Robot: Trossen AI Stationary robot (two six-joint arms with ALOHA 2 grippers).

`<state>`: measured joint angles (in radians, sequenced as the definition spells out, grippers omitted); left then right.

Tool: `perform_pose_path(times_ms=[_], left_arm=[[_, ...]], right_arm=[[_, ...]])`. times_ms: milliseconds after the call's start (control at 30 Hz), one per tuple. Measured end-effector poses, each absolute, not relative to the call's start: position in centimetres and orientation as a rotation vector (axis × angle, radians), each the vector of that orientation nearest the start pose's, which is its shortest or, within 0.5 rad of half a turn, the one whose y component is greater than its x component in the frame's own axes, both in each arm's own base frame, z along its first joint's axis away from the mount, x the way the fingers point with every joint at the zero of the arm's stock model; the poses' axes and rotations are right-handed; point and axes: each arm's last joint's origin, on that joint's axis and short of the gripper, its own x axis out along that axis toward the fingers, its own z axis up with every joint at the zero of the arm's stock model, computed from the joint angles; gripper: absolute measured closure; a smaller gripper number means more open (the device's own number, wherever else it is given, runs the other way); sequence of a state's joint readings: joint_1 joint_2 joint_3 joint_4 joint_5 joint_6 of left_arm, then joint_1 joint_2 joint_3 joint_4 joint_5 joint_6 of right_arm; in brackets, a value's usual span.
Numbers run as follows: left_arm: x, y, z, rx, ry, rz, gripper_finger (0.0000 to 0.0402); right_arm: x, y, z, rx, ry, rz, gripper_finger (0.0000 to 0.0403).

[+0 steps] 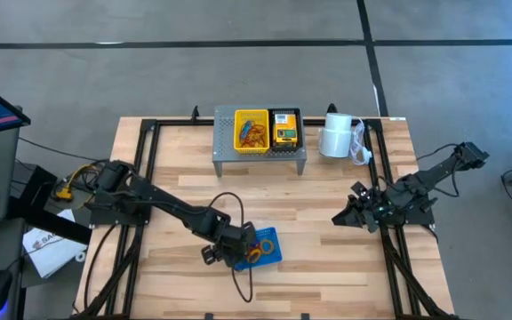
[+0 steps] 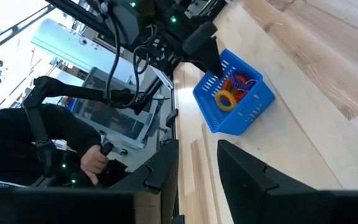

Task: Pick & Place Office Desk Supplies
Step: Put the blue basket on the shelf

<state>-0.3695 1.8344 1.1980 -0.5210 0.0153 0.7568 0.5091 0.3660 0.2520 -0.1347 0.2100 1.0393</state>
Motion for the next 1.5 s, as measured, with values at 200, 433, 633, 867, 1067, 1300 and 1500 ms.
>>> perform_pose_path(times_ms=[200, 433, 633, 867, 1067, 1300, 1500], left_arm=[[33.8, -12.5, 16.6, 0.826, 0.992, -0.796, 0.016], [33.8, -12.7, 15.8, 0.848, 1.015, -0.82, 0.016], [34.0, -12.6, 15.8, 0.846, 1.008, -0.814, 0.0166], [33.9, -12.7, 15.9, 0.84, 1.01, -0.81, 0.0222], [33.3, -13.0, 15.7, 0.831, 1.068, -0.821, 0.0247], [33.2, -13.0, 15.8, 0.792, 1.085, -0.792, 0.0241], [33.3, -12.9, 15.9, 0.785, 1.069, -0.792, 0.0233]], right_arm=[[10.5, 5.2, 20.6, 0.939, 0.364, 0.146, 0.0294], [10.5, 5.1, 20.6, 0.938, 0.365, 0.145, 0.0294], [10.5, 5.2, 20.6, 0.938, 0.366, 0.145, 0.0294], [10.5, 5.2, 20.6, 0.938, 0.366, 0.145, 0.0294], [10.5, 5.2, 20.6, 0.938, 0.366, 0.145, 0.0294], [10.5, 5.2, 20.6, 0.938, 0.366, 0.146, 0.0294], [10.5, 5.2, 20.6, 0.938, 0.366, 0.145, 0.0294]])
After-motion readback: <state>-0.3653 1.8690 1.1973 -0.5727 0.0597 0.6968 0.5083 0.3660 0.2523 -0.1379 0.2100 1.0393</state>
